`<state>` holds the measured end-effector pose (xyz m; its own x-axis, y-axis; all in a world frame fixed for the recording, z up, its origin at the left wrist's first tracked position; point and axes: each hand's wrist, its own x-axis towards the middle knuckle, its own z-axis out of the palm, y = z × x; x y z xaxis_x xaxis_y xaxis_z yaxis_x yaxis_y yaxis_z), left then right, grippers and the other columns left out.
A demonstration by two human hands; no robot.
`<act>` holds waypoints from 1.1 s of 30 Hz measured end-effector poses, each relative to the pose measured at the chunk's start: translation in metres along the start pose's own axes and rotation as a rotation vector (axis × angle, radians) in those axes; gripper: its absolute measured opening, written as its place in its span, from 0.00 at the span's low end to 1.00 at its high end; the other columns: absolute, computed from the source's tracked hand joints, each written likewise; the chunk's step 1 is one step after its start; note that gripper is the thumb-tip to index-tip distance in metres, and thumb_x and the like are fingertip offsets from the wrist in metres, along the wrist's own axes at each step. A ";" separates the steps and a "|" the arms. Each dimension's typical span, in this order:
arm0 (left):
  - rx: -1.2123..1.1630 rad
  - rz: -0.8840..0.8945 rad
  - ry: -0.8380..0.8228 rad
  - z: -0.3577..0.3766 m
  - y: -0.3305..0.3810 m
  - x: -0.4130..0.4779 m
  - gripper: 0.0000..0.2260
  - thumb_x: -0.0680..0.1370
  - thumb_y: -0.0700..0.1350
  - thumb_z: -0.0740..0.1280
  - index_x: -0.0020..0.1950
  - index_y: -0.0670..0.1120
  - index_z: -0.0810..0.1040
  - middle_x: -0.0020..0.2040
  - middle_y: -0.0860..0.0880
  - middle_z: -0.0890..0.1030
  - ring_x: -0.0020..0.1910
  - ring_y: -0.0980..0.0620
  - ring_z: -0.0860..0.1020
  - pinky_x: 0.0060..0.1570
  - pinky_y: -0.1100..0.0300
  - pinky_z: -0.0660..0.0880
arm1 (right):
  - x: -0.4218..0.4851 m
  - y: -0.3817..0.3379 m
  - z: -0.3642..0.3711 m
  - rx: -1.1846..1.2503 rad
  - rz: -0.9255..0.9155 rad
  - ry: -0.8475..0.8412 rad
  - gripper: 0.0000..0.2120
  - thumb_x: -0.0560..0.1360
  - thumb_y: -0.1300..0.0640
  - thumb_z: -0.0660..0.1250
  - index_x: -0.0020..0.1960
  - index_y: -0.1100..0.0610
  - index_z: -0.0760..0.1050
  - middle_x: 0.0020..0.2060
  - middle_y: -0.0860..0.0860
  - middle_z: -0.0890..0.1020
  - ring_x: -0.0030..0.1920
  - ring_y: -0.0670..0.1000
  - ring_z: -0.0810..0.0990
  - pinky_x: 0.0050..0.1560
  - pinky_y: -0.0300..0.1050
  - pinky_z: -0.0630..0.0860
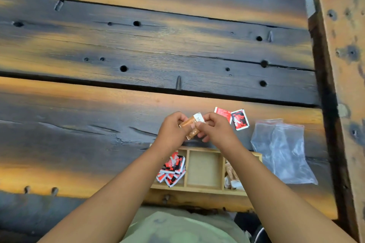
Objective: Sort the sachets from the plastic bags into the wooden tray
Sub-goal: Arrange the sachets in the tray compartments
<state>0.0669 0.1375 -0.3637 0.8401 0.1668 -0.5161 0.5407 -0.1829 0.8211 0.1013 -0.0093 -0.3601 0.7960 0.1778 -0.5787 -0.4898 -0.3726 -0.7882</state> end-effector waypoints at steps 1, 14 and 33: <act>-0.050 -0.013 -0.004 0.012 0.003 -0.008 0.06 0.75 0.38 0.71 0.44 0.42 0.74 0.38 0.44 0.79 0.35 0.49 0.78 0.37 0.52 0.78 | -0.007 0.005 -0.008 0.015 -0.004 -0.001 0.02 0.76 0.65 0.67 0.46 0.61 0.75 0.33 0.55 0.81 0.27 0.45 0.79 0.26 0.37 0.74; 0.158 -0.037 -0.182 0.127 -0.004 -0.067 0.05 0.76 0.36 0.68 0.42 0.44 0.79 0.33 0.47 0.79 0.27 0.52 0.79 0.27 0.64 0.75 | -0.078 0.097 -0.111 -0.159 -0.015 0.111 0.04 0.73 0.63 0.70 0.42 0.59 0.76 0.33 0.55 0.79 0.30 0.49 0.77 0.37 0.50 0.78; 0.635 0.188 -0.075 0.150 -0.026 -0.074 0.07 0.75 0.44 0.69 0.43 0.50 0.70 0.37 0.52 0.77 0.37 0.51 0.76 0.35 0.56 0.71 | -0.087 0.118 -0.101 -0.706 -0.151 0.194 0.11 0.76 0.53 0.68 0.52 0.51 0.66 0.50 0.48 0.72 0.44 0.54 0.77 0.44 0.53 0.76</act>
<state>-0.0033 -0.0155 -0.3837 0.9109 0.0123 -0.4126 0.2854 -0.7410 0.6079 0.0100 -0.1607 -0.3813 0.9169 0.1338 -0.3760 -0.0771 -0.8649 -0.4960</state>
